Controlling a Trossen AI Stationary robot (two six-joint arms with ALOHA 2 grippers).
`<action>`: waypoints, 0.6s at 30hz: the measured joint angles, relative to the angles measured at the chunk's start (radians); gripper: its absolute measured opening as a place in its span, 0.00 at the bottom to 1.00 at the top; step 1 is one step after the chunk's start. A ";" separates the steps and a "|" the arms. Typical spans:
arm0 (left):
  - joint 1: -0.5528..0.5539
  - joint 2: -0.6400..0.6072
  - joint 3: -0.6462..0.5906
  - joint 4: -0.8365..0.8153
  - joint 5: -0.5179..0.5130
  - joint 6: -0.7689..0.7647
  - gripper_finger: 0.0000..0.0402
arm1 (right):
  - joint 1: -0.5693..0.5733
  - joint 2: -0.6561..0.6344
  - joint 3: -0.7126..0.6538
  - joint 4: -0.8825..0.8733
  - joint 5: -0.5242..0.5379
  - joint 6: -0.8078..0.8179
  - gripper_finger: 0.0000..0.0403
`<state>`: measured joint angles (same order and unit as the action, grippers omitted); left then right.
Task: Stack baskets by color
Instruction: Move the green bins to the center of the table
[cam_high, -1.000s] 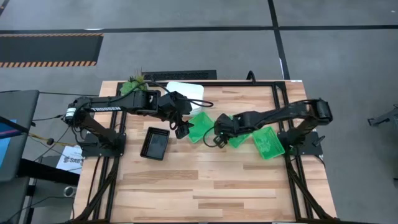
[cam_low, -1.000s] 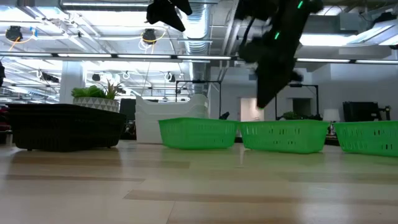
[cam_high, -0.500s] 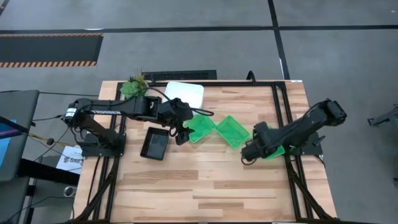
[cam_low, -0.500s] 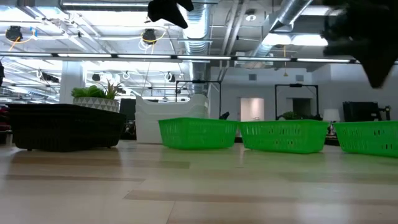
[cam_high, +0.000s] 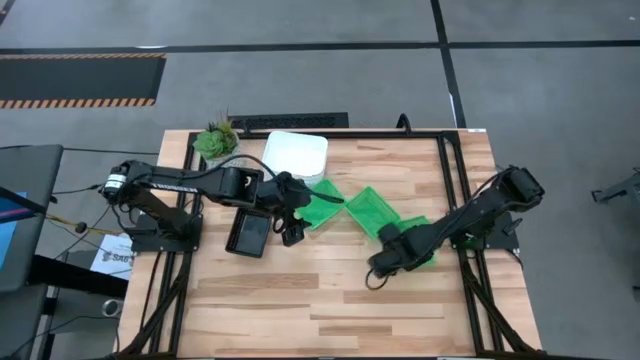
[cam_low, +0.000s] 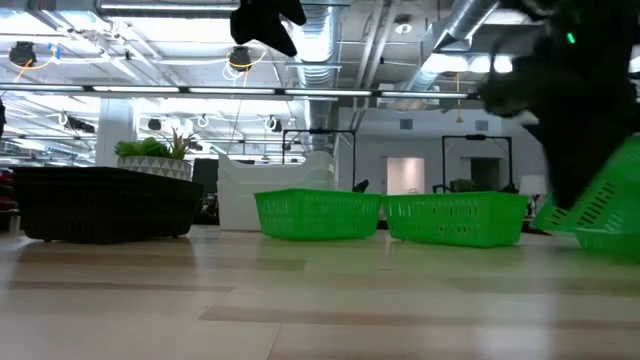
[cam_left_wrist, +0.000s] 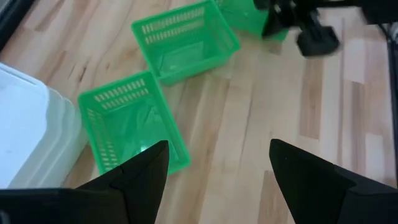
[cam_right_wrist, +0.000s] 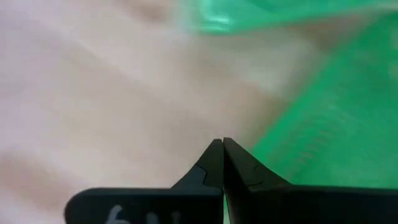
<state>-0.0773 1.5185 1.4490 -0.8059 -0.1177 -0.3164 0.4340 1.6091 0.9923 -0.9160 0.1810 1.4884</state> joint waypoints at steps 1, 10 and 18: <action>-0.003 0.000 0.000 0.001 0.000 -0.002 0.66 | 0.003 0.000 0.013 0.055 0.000 -0.035 0.04; -0.009 0.000 0.000 0.010 -0.075 0.010 0.66 | 0.065 -0.068 0.220 0.044 0.142 -0.177 0.04; -0.009 0.000 0.000 0.101 -0.111 0.058 0.66 | 0.128 -0.083 0.305 -0.430 0.202 0.093 0.02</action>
<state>-0.0868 1.5185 1.4490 -0.7047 -0.2285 -0.2589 0.5621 1.5261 1.2970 -1.3458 0.3832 1.5817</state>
